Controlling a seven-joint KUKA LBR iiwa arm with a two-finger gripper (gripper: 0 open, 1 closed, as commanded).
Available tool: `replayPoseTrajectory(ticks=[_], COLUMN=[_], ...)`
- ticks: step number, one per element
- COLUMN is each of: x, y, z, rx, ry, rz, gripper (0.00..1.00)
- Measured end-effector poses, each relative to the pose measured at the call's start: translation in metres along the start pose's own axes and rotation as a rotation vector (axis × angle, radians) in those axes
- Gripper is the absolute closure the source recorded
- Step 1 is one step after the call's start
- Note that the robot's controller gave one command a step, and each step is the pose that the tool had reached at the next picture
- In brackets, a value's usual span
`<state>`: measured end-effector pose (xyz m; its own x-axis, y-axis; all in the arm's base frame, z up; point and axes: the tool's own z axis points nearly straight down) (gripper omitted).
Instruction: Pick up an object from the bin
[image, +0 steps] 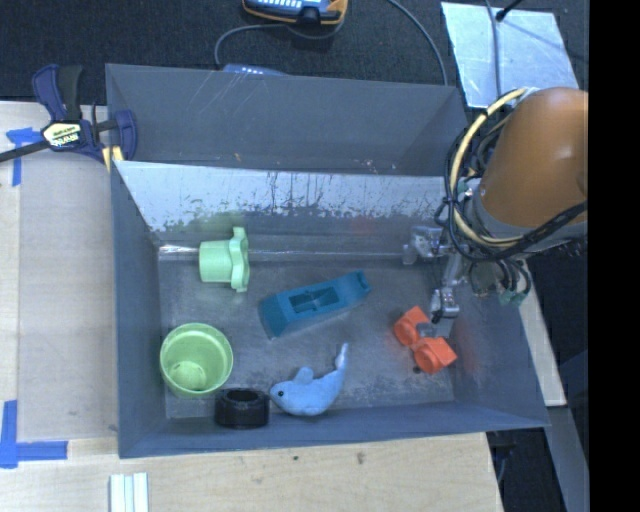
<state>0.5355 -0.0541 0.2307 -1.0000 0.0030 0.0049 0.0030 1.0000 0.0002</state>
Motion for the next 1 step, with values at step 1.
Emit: replayPoseTrajectory(ticks=[1], x=[-0.0013], y=[0.0002], z=[-0.0047], rx=[0.001], ry=[-0.008], rz=[-0.001], gripper=[0.0])
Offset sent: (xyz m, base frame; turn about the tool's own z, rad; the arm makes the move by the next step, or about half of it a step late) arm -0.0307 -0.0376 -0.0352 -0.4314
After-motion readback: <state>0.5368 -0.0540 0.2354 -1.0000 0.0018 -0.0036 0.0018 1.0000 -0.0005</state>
